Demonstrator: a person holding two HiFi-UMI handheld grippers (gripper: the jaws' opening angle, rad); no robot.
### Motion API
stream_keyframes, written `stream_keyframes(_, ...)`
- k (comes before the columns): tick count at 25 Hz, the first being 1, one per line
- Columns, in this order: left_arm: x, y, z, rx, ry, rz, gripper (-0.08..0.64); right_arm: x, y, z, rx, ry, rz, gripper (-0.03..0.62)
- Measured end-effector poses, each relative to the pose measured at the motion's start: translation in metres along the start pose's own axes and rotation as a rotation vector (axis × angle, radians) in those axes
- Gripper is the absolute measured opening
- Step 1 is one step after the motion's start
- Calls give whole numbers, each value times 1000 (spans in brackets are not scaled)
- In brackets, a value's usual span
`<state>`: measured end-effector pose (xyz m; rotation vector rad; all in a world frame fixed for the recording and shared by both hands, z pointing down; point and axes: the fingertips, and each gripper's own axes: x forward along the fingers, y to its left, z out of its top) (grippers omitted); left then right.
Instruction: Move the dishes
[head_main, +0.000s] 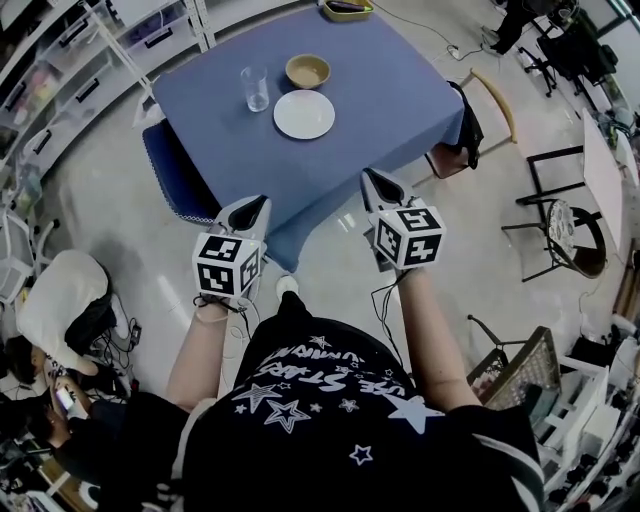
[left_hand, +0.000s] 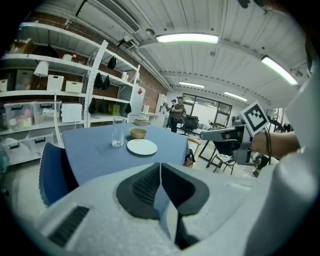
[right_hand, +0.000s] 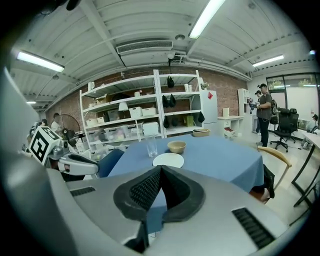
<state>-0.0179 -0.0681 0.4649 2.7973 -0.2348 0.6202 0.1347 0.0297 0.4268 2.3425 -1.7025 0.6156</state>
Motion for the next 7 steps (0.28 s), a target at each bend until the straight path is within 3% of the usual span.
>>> stream_keyframes(7,-5,-14,2,2,-13,13,26,-12,3,1,-12,-13,28,2)
